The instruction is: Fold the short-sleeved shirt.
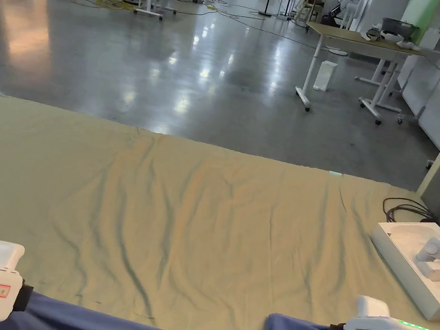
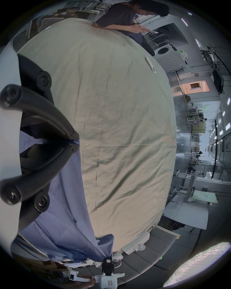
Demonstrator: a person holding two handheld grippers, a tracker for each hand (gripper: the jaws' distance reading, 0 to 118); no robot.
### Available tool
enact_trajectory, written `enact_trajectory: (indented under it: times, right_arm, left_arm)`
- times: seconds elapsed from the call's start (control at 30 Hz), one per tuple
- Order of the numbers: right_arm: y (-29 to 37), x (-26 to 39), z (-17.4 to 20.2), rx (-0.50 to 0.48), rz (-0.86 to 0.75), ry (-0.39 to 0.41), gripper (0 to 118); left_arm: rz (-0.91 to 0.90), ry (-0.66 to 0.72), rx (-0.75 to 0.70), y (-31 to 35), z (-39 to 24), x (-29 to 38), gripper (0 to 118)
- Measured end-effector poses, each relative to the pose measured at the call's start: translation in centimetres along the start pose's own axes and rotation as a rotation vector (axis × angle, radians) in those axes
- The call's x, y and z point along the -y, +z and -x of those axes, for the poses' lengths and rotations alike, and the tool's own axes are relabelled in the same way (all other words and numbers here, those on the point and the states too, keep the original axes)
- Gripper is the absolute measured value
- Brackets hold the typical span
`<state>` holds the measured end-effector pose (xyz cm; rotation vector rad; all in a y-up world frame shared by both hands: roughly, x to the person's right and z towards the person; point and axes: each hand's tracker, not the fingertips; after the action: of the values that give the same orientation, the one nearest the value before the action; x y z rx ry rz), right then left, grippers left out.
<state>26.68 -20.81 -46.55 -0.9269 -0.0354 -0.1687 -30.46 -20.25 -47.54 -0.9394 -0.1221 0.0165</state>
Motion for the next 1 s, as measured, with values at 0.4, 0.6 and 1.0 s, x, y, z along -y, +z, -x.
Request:
enact_trajectory:
  times: [0.4,0.6,1.0]
  right_arm:
    - [11.6,8.0,-1.6,-0.034,-0.096,-0.005,0]
    - [13.3,14.2,-1.9,-0.007,-0.042,0.000,0]
    - [10.5,23.8,-1.6,0.144,0.192,0.070,0]
  left_arm:
    - [-0.110,0.026,0.070,8.0,1.5,5.2,4]
    - [-0.054,0.025,0.090,9.4,1.8,10.3,4]
    - [0.186,-0.017,0.038,7.6,1.5,18.5,4]
